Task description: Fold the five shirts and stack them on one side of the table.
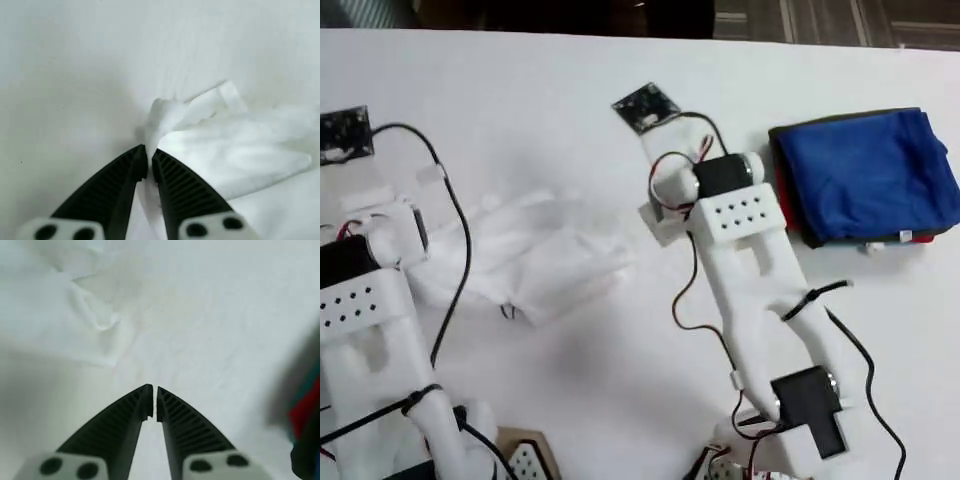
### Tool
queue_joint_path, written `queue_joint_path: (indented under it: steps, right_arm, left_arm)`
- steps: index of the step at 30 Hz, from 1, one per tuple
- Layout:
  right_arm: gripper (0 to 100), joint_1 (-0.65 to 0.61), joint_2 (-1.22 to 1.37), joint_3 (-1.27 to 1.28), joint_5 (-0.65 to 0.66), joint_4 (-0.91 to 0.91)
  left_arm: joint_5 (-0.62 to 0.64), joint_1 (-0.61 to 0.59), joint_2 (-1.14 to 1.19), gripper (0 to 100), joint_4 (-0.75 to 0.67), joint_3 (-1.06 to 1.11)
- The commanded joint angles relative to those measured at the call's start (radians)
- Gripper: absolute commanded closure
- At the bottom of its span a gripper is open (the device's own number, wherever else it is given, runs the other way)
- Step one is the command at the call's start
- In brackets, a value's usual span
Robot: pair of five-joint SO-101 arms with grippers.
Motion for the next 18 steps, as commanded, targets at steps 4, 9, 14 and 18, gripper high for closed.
queue_joint_path:
  steps: [4,9,14,18]
  right_arm:
    - [83.6,-0.042,-0.051,0.089,-0.097,-0.091]
    - [79.3,-0.119,-0.051,0.184,-0.087,-0.143]
    - [82.0,-0.154,-0.051,0.232,-0.087,-0.188]
    - [83.6,-0.151,-0.051,0.244,-0.087,-0.206]
  left_arm:
    - [0.009,0.011,-0.015,97,0.012,-0.004]
    - [0.005,-0.051,-0.012,92,-0.044,0.134]
    - [-0.169,-0.180,-0.015,75,-0.138,0.209]
    - [-0.319,-0.264,-0.012,75,-0.166,0.140]
